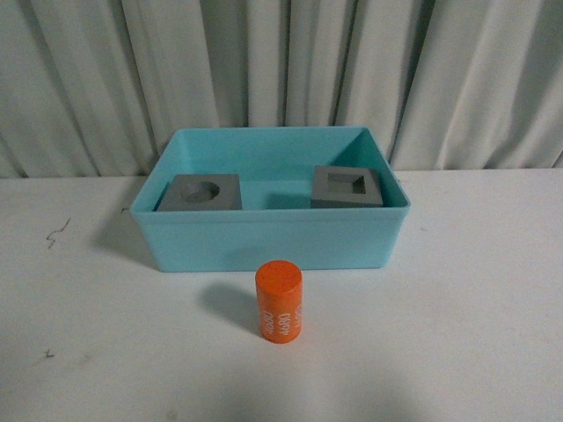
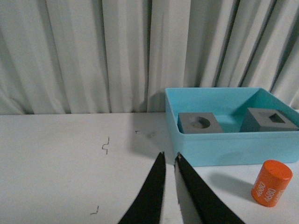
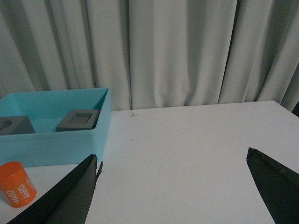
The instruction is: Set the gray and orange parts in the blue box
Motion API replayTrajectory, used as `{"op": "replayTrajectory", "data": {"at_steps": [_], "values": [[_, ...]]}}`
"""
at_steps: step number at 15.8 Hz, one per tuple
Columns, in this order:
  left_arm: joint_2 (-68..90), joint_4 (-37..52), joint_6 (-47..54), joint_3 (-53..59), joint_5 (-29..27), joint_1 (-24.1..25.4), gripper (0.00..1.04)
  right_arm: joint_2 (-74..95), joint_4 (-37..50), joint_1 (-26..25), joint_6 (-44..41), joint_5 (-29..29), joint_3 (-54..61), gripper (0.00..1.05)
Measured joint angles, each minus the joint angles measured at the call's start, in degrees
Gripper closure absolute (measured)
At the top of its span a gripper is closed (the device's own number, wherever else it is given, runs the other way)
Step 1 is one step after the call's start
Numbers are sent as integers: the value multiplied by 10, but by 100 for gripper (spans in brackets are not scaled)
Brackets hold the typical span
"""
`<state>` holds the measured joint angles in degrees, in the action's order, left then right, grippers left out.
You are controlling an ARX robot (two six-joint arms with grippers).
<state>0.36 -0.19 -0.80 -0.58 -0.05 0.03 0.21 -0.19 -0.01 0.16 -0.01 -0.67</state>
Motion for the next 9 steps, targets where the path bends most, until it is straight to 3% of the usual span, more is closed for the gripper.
{"op": "replayTrajectory", "data": {"at_steps": [2, 7, 8, 9], "values": [[0, 0, 0, 0, 0, 0, 76, 0, 0, 0, 0, 0, 0, 6], [0, 0, 0, 0, 0, 0, 15, 0, 0, 0, 0, 0, 0, 6], [0, 0, 1, 0, 0, 0, 5, 0, 0, 0, 0, 0, 0, 6], [0, 0, 0, 0, 0, 0, 7, 0, 0, 0, 0, 0, 0, 6]]}}
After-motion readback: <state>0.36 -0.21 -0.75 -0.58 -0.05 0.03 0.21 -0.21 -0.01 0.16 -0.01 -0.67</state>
